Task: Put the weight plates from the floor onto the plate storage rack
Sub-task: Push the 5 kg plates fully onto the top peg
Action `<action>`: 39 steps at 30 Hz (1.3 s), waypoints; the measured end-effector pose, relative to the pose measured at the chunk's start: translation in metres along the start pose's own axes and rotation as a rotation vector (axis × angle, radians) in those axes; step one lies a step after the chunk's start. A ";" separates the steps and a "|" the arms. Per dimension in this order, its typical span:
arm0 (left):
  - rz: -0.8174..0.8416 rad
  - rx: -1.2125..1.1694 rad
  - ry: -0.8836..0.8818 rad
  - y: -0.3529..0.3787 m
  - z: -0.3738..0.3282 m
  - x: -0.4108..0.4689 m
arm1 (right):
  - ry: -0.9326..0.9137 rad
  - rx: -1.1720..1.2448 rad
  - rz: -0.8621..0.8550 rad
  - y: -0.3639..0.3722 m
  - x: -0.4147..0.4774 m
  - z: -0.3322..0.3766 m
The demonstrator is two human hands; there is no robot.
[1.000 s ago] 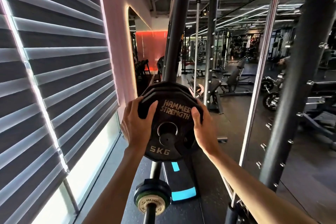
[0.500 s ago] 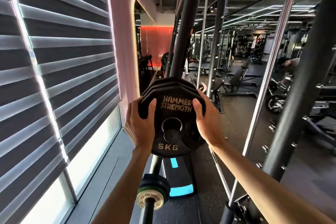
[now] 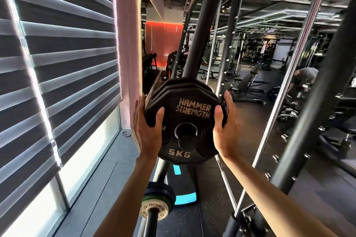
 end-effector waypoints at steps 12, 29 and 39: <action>0.006 -0.087 0.061 0.018 0.012 0.022 | -0.020 0.010 -0.022 0.018 0.011 -0.019; 0.071 -0.049 0.010 0.037 0.020 0.044 | 0.055 0.029 -0.013 0.037 0.022 -0.042; 0.235 0.048 -0.086 -0.001 0.012 0.020 | 0.171 0.052 0.076 0.017 -0.006 -0.027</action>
Point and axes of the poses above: each hand's wrist, its own x-axis towards the middle knuckle, its own y-axis out of the palm, z = x × y, the point moved 2 cm from there along x, towards the middle knuckle, and after that the axes turned 12 degrees about -y, right-handed, at the moved point
